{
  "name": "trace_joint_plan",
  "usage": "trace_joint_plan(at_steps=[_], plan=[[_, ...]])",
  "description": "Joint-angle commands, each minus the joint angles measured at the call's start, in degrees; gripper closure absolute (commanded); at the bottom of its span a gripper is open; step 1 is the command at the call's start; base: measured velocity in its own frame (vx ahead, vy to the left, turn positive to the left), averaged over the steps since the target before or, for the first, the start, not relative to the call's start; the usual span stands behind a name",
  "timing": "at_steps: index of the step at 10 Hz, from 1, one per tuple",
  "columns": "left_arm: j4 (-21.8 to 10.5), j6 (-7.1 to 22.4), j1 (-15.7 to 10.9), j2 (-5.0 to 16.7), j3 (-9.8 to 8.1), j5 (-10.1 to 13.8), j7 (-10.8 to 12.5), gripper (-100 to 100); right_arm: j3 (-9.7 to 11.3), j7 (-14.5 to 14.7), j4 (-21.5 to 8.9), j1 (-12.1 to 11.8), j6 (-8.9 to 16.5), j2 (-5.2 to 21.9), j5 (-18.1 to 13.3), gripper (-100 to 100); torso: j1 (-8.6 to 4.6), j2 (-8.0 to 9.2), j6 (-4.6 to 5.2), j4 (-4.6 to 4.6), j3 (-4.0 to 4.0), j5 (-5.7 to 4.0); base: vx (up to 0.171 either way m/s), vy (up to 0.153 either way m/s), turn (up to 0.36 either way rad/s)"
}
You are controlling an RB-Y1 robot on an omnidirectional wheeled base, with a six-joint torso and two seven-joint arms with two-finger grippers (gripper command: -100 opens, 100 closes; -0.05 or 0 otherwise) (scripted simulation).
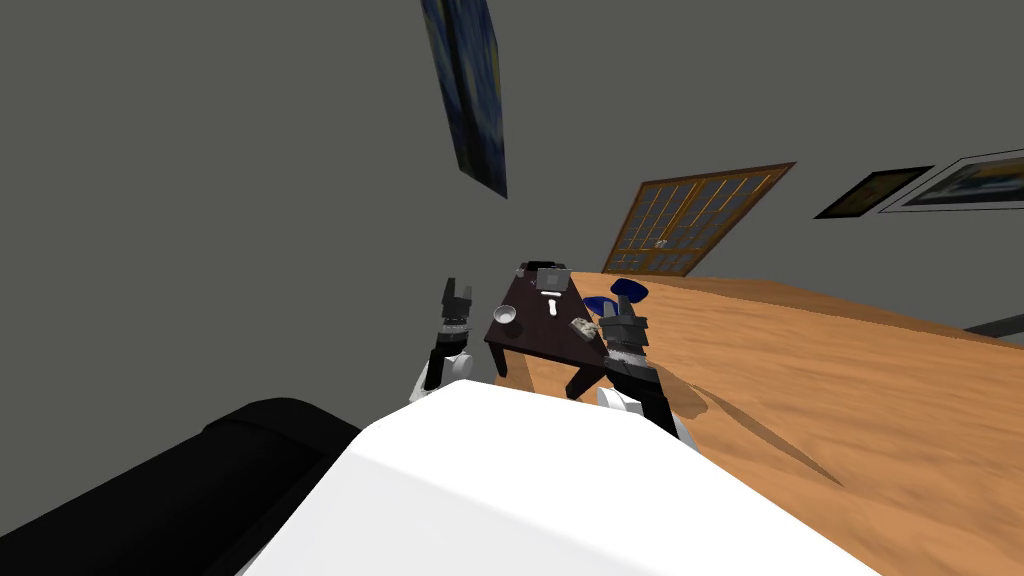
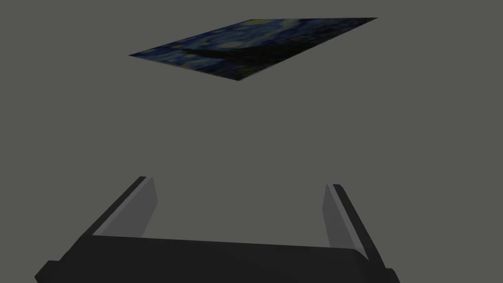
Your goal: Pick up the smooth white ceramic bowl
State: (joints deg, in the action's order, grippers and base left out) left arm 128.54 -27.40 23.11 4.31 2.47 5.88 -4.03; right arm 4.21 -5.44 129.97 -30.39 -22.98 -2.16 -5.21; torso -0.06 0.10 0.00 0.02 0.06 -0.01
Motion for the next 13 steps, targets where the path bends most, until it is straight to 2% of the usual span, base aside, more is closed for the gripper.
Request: trace_joint_plan(at_steps=[1, 3, 4, 6, 7, 8, 9, 10, 11, 12, 13], plan=[[-1.2, 1.5, -1.7, 0.6, -0.7, 0.4, 0.3, -100, 0.0, 0.0, 0.0, 0.0, 0.0, 0.0, 0.0, 0, 0.0, 0.0, 0.0, 0.0, 0.0, 0.0, -0.024, -0.011, 0.014], [-4.8, 5.0, -5.1, 1.5, -0.24, 0.5, 0.7, -100, 0.0, 0.0, 0.0, 0.0, 0.0, 0.0, 0.0, 0, 0.01, -0.03, 0.0, -0.01, -0.02, 0.0, -0.027, -0.021, 0.037], [-5.3, 5.1, -5.5, 1.5, -0.24, 0.5, 0.7, -100, 0.0, 0.0, 0.0, 0.0, 0.0, 0.0, 0.0, 0, -0.02, -0.03, 0.0, 0.0, -0.01, 0.0, -0.028, -0.022, 0.021], [-9.2, 8.9, -9.3, 2.2, 0.2, 0.6, 1.2, -100, 0.0, 0.0, 0.0, 0.0, 0.0, 0.0, 0.0, 0, -0.01, -0.02, 0.0, 0.0, -0.01, 0.0, -0.035, -0.021, 0.048], [-10.3, 9.4, -9.9, 2.2, 0.2, 0.6, 1.2, -100, 0.0, 0.0, 0.0, 0.0, 0.0, 0.0, 0.0, 0, -0.03, -0.01, 0.0, 0.0, 0.0, -0.01, -0.023, -0.021, 0.015], [-12.6, 11.7, -12.3, 2.5, 0.4, 0.6, 1.5, -100, 0.0, 0.0, 0.0, 0.0, 0.0, 0.0, 0.0, 0, -0.02, -0.04, 0.0, -0.01, -0.02, -0.01, -0.015, -0.021, 0.028], [-13.1, 11.7, -12.3, 2.5, 0.4, 0.6, 1.5, -100, 0.0, 0.0, 0.0, 0.0, 0.0, 0.0, 0.0, 0, -0.03, -0.07, 0.0, -0.01, -0.04, -0.01, -0.011, -0.015, 0.019], [-15.6, 14.0, -14.7, 2.8, 0.59, 0.7, 1.8, -100, 0.0, 0.0, 0.0, 0.0, 0.0, 0.0, 0.0, 0, 0.0, -0.09, 0.0, -0.02, -0.05, 0.0, -0.012, -0.015, 0.037], [-16.1, 14.2, -14.7, 2.8, 0.59, 0.7, 1.8, -100, 0.0, 0.0, 0.0, 0.0, 0.0, 0.0, 0.0, 0, 0.0, -0.1, 0.0, -0.02, -0.05, 0.0, -0.01, -0.014, 0.014], [-18.4, 16.6, -17.3, 3.0, 0.75, 0.8, 2.1, -100, 0.0, 0.0, 0.0, 0.0, 0.0, 0.0, 0.0, 0, 0.01, -0.09, -0.01, -0.02, -0.05, 0.0, -0.013, -0.017, 0.038], [-19.2, 16.7, -17.3, 3.0, 0.75, 0.8, 2.1, -100, 0.0, 0.0, 0.0, 0.0, 0.0, 0.0, 0.0, 0, 0.0, -0.09, 0.0, -0.02, -0.05, 0.0, -0.011, -0.014, 0.016]])
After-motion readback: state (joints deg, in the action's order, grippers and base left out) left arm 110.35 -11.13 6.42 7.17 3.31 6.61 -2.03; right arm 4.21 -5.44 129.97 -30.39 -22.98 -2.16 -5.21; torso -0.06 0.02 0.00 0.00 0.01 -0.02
